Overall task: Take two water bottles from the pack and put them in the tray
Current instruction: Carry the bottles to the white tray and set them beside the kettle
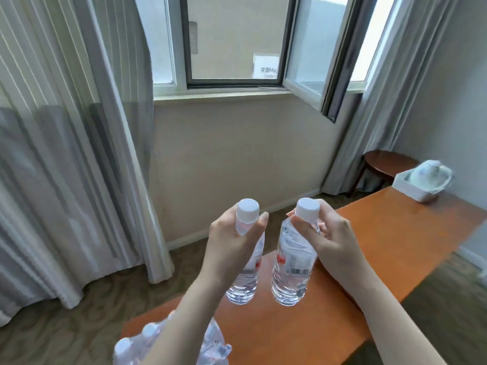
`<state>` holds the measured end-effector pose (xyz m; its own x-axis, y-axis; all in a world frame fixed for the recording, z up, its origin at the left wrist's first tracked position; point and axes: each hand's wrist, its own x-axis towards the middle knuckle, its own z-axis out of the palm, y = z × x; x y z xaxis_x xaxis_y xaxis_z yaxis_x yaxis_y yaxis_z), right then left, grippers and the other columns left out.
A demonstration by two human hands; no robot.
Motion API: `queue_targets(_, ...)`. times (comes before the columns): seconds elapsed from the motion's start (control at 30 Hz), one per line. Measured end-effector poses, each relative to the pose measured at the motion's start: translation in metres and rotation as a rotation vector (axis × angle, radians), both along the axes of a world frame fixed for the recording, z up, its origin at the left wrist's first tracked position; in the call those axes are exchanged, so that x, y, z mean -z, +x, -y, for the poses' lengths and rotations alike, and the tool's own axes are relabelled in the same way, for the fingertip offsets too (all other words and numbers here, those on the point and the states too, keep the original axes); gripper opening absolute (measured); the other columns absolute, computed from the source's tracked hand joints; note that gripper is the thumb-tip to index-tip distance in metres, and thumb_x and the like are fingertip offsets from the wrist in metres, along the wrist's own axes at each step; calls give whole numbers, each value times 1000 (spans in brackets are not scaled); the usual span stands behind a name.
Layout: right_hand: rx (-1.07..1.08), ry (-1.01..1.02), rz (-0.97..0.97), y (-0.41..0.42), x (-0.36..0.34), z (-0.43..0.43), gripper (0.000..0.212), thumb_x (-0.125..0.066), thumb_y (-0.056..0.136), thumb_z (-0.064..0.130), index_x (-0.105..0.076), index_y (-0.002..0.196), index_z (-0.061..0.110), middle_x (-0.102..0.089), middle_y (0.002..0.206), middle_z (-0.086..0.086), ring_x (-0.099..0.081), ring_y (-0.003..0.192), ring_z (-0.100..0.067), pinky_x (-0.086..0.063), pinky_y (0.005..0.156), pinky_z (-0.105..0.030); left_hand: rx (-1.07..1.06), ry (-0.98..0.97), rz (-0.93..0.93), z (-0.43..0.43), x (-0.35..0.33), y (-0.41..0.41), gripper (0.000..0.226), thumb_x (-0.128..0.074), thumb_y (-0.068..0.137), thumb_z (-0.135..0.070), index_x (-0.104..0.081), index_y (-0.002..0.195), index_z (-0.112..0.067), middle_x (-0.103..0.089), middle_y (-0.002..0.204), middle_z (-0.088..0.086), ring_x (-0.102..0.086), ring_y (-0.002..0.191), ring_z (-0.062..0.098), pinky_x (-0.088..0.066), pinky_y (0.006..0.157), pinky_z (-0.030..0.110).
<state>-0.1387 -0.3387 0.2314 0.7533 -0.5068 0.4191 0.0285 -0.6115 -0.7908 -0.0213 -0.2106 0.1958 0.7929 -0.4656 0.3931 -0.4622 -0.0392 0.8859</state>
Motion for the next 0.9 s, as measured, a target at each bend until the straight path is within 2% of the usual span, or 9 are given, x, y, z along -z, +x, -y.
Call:
queue_targets(0.13, 84, 20, 35, -47, -15, 50, 33, -60, 80, 44, -58, 87, 12, -67, 81, -17, -63, 77, -35, -51, 72, -58, 136, -27, 24, 64, -15, -34, 39, -60, 80, -46, -50, 68, -11, -51, 59, -2, -46, 56, 8, -40, 57, 27)
queue_targets(0.27, 169, 19, 43, -108, -28, 107, 29, -58, 80, 46, -58, 86, 17, -66, 80, -7, -64, 79, -24, -53, 74, -50, 249, -36, 40, 136, -26, -81, 37, -61, 80, -44, -52, 70, -10, -57, 66, 10, -49, 59, 9, -41, 58, 26)
queue_targets(0.37, 225, 0, 41, -159, -38, 155, 32, -58, 78, 48, -57, 86, 17, -67, 81, -6, -64, 79, -19, -53, 73, -42, 305, -28, 68, 192, -35, -126, 35, -60, 79, -45, -52, 69, -12, -55, 59, 0, -49, 57, 6, -39, 55, 20)
queue_targets(0.5, 309, -28, 52, -232, -51, 213, 39, -57, 77, 49, -59, 94, 14, -70, 89, -6, -65, 84, -18, -54, 77, -41, 385, -20, 99, 264, -48, -191, 31, -64, 83, -39, -53, 66, -15, -54, 55, -11, -48, 53, -1, -37, 52, 12)
queue_targets(0.57, 364, -49, 53, -269, -57, 240, 40, -56, 77, 50, -59, 98, 15, -70, 91, -3, -65, 86, -13, -53, 77, -34, 436, -25, 116, 298, -55, -226, 28, -64, 84, -38, -52, 63, -22, -56, 54, -16, -50, 53, -2, -37, 51, 9)
queue_targets(0.67, 437, -51, 79, -321, -64, 275, 42, -55, 78, 50, -59, 103, 17, -70, 94, 6, -62, 86, 2, -46, 69, -6, 546, -40, 131, 347, -66, -276, 25, -63, 84, -38, -53, 62, -30, -61, 58, -24, -54, 54, -5, -39, 51, 5)
queue_targets(0.7, 464, -50, 86, -337, -66, 286, 42, -56, 78, 49, -59, 104, 17, -69, 93, 10, -61, 86, 6, -43, 68, -2, 575, -39, 134, 363, -68, -291, 23, -63, 84, -40, -55, 65, -29, -64, 60, -21, -57, 56, -4, -41, 52, 7)
queue_targets(0.8, 557, -43, 101, -382, -67, 321, 31, -58, 81, 45, -59, 100, 21, -66, 89, 16, -60, 80, 11, -42, 66, -1, 649, -26, 132, 412, -72, -330, 23, -63, 83, -43, -62, 76, -20, -70, 68, -5, -65, 65, 7, -52, 61, 26)
queue_targets(0.9, 650, -23, 109, -421, -66, 359, 19, -62, 85, 36, -58, 96, 21, -65, 86, 14, -60, 74, 6, -43, 63, -2, 722, -44, 150, 462, -73, -365, 23, -62, 82, -44, -64, 81, -22, -71, 71, -6, -66, 67, 4, -52, 60, 21)
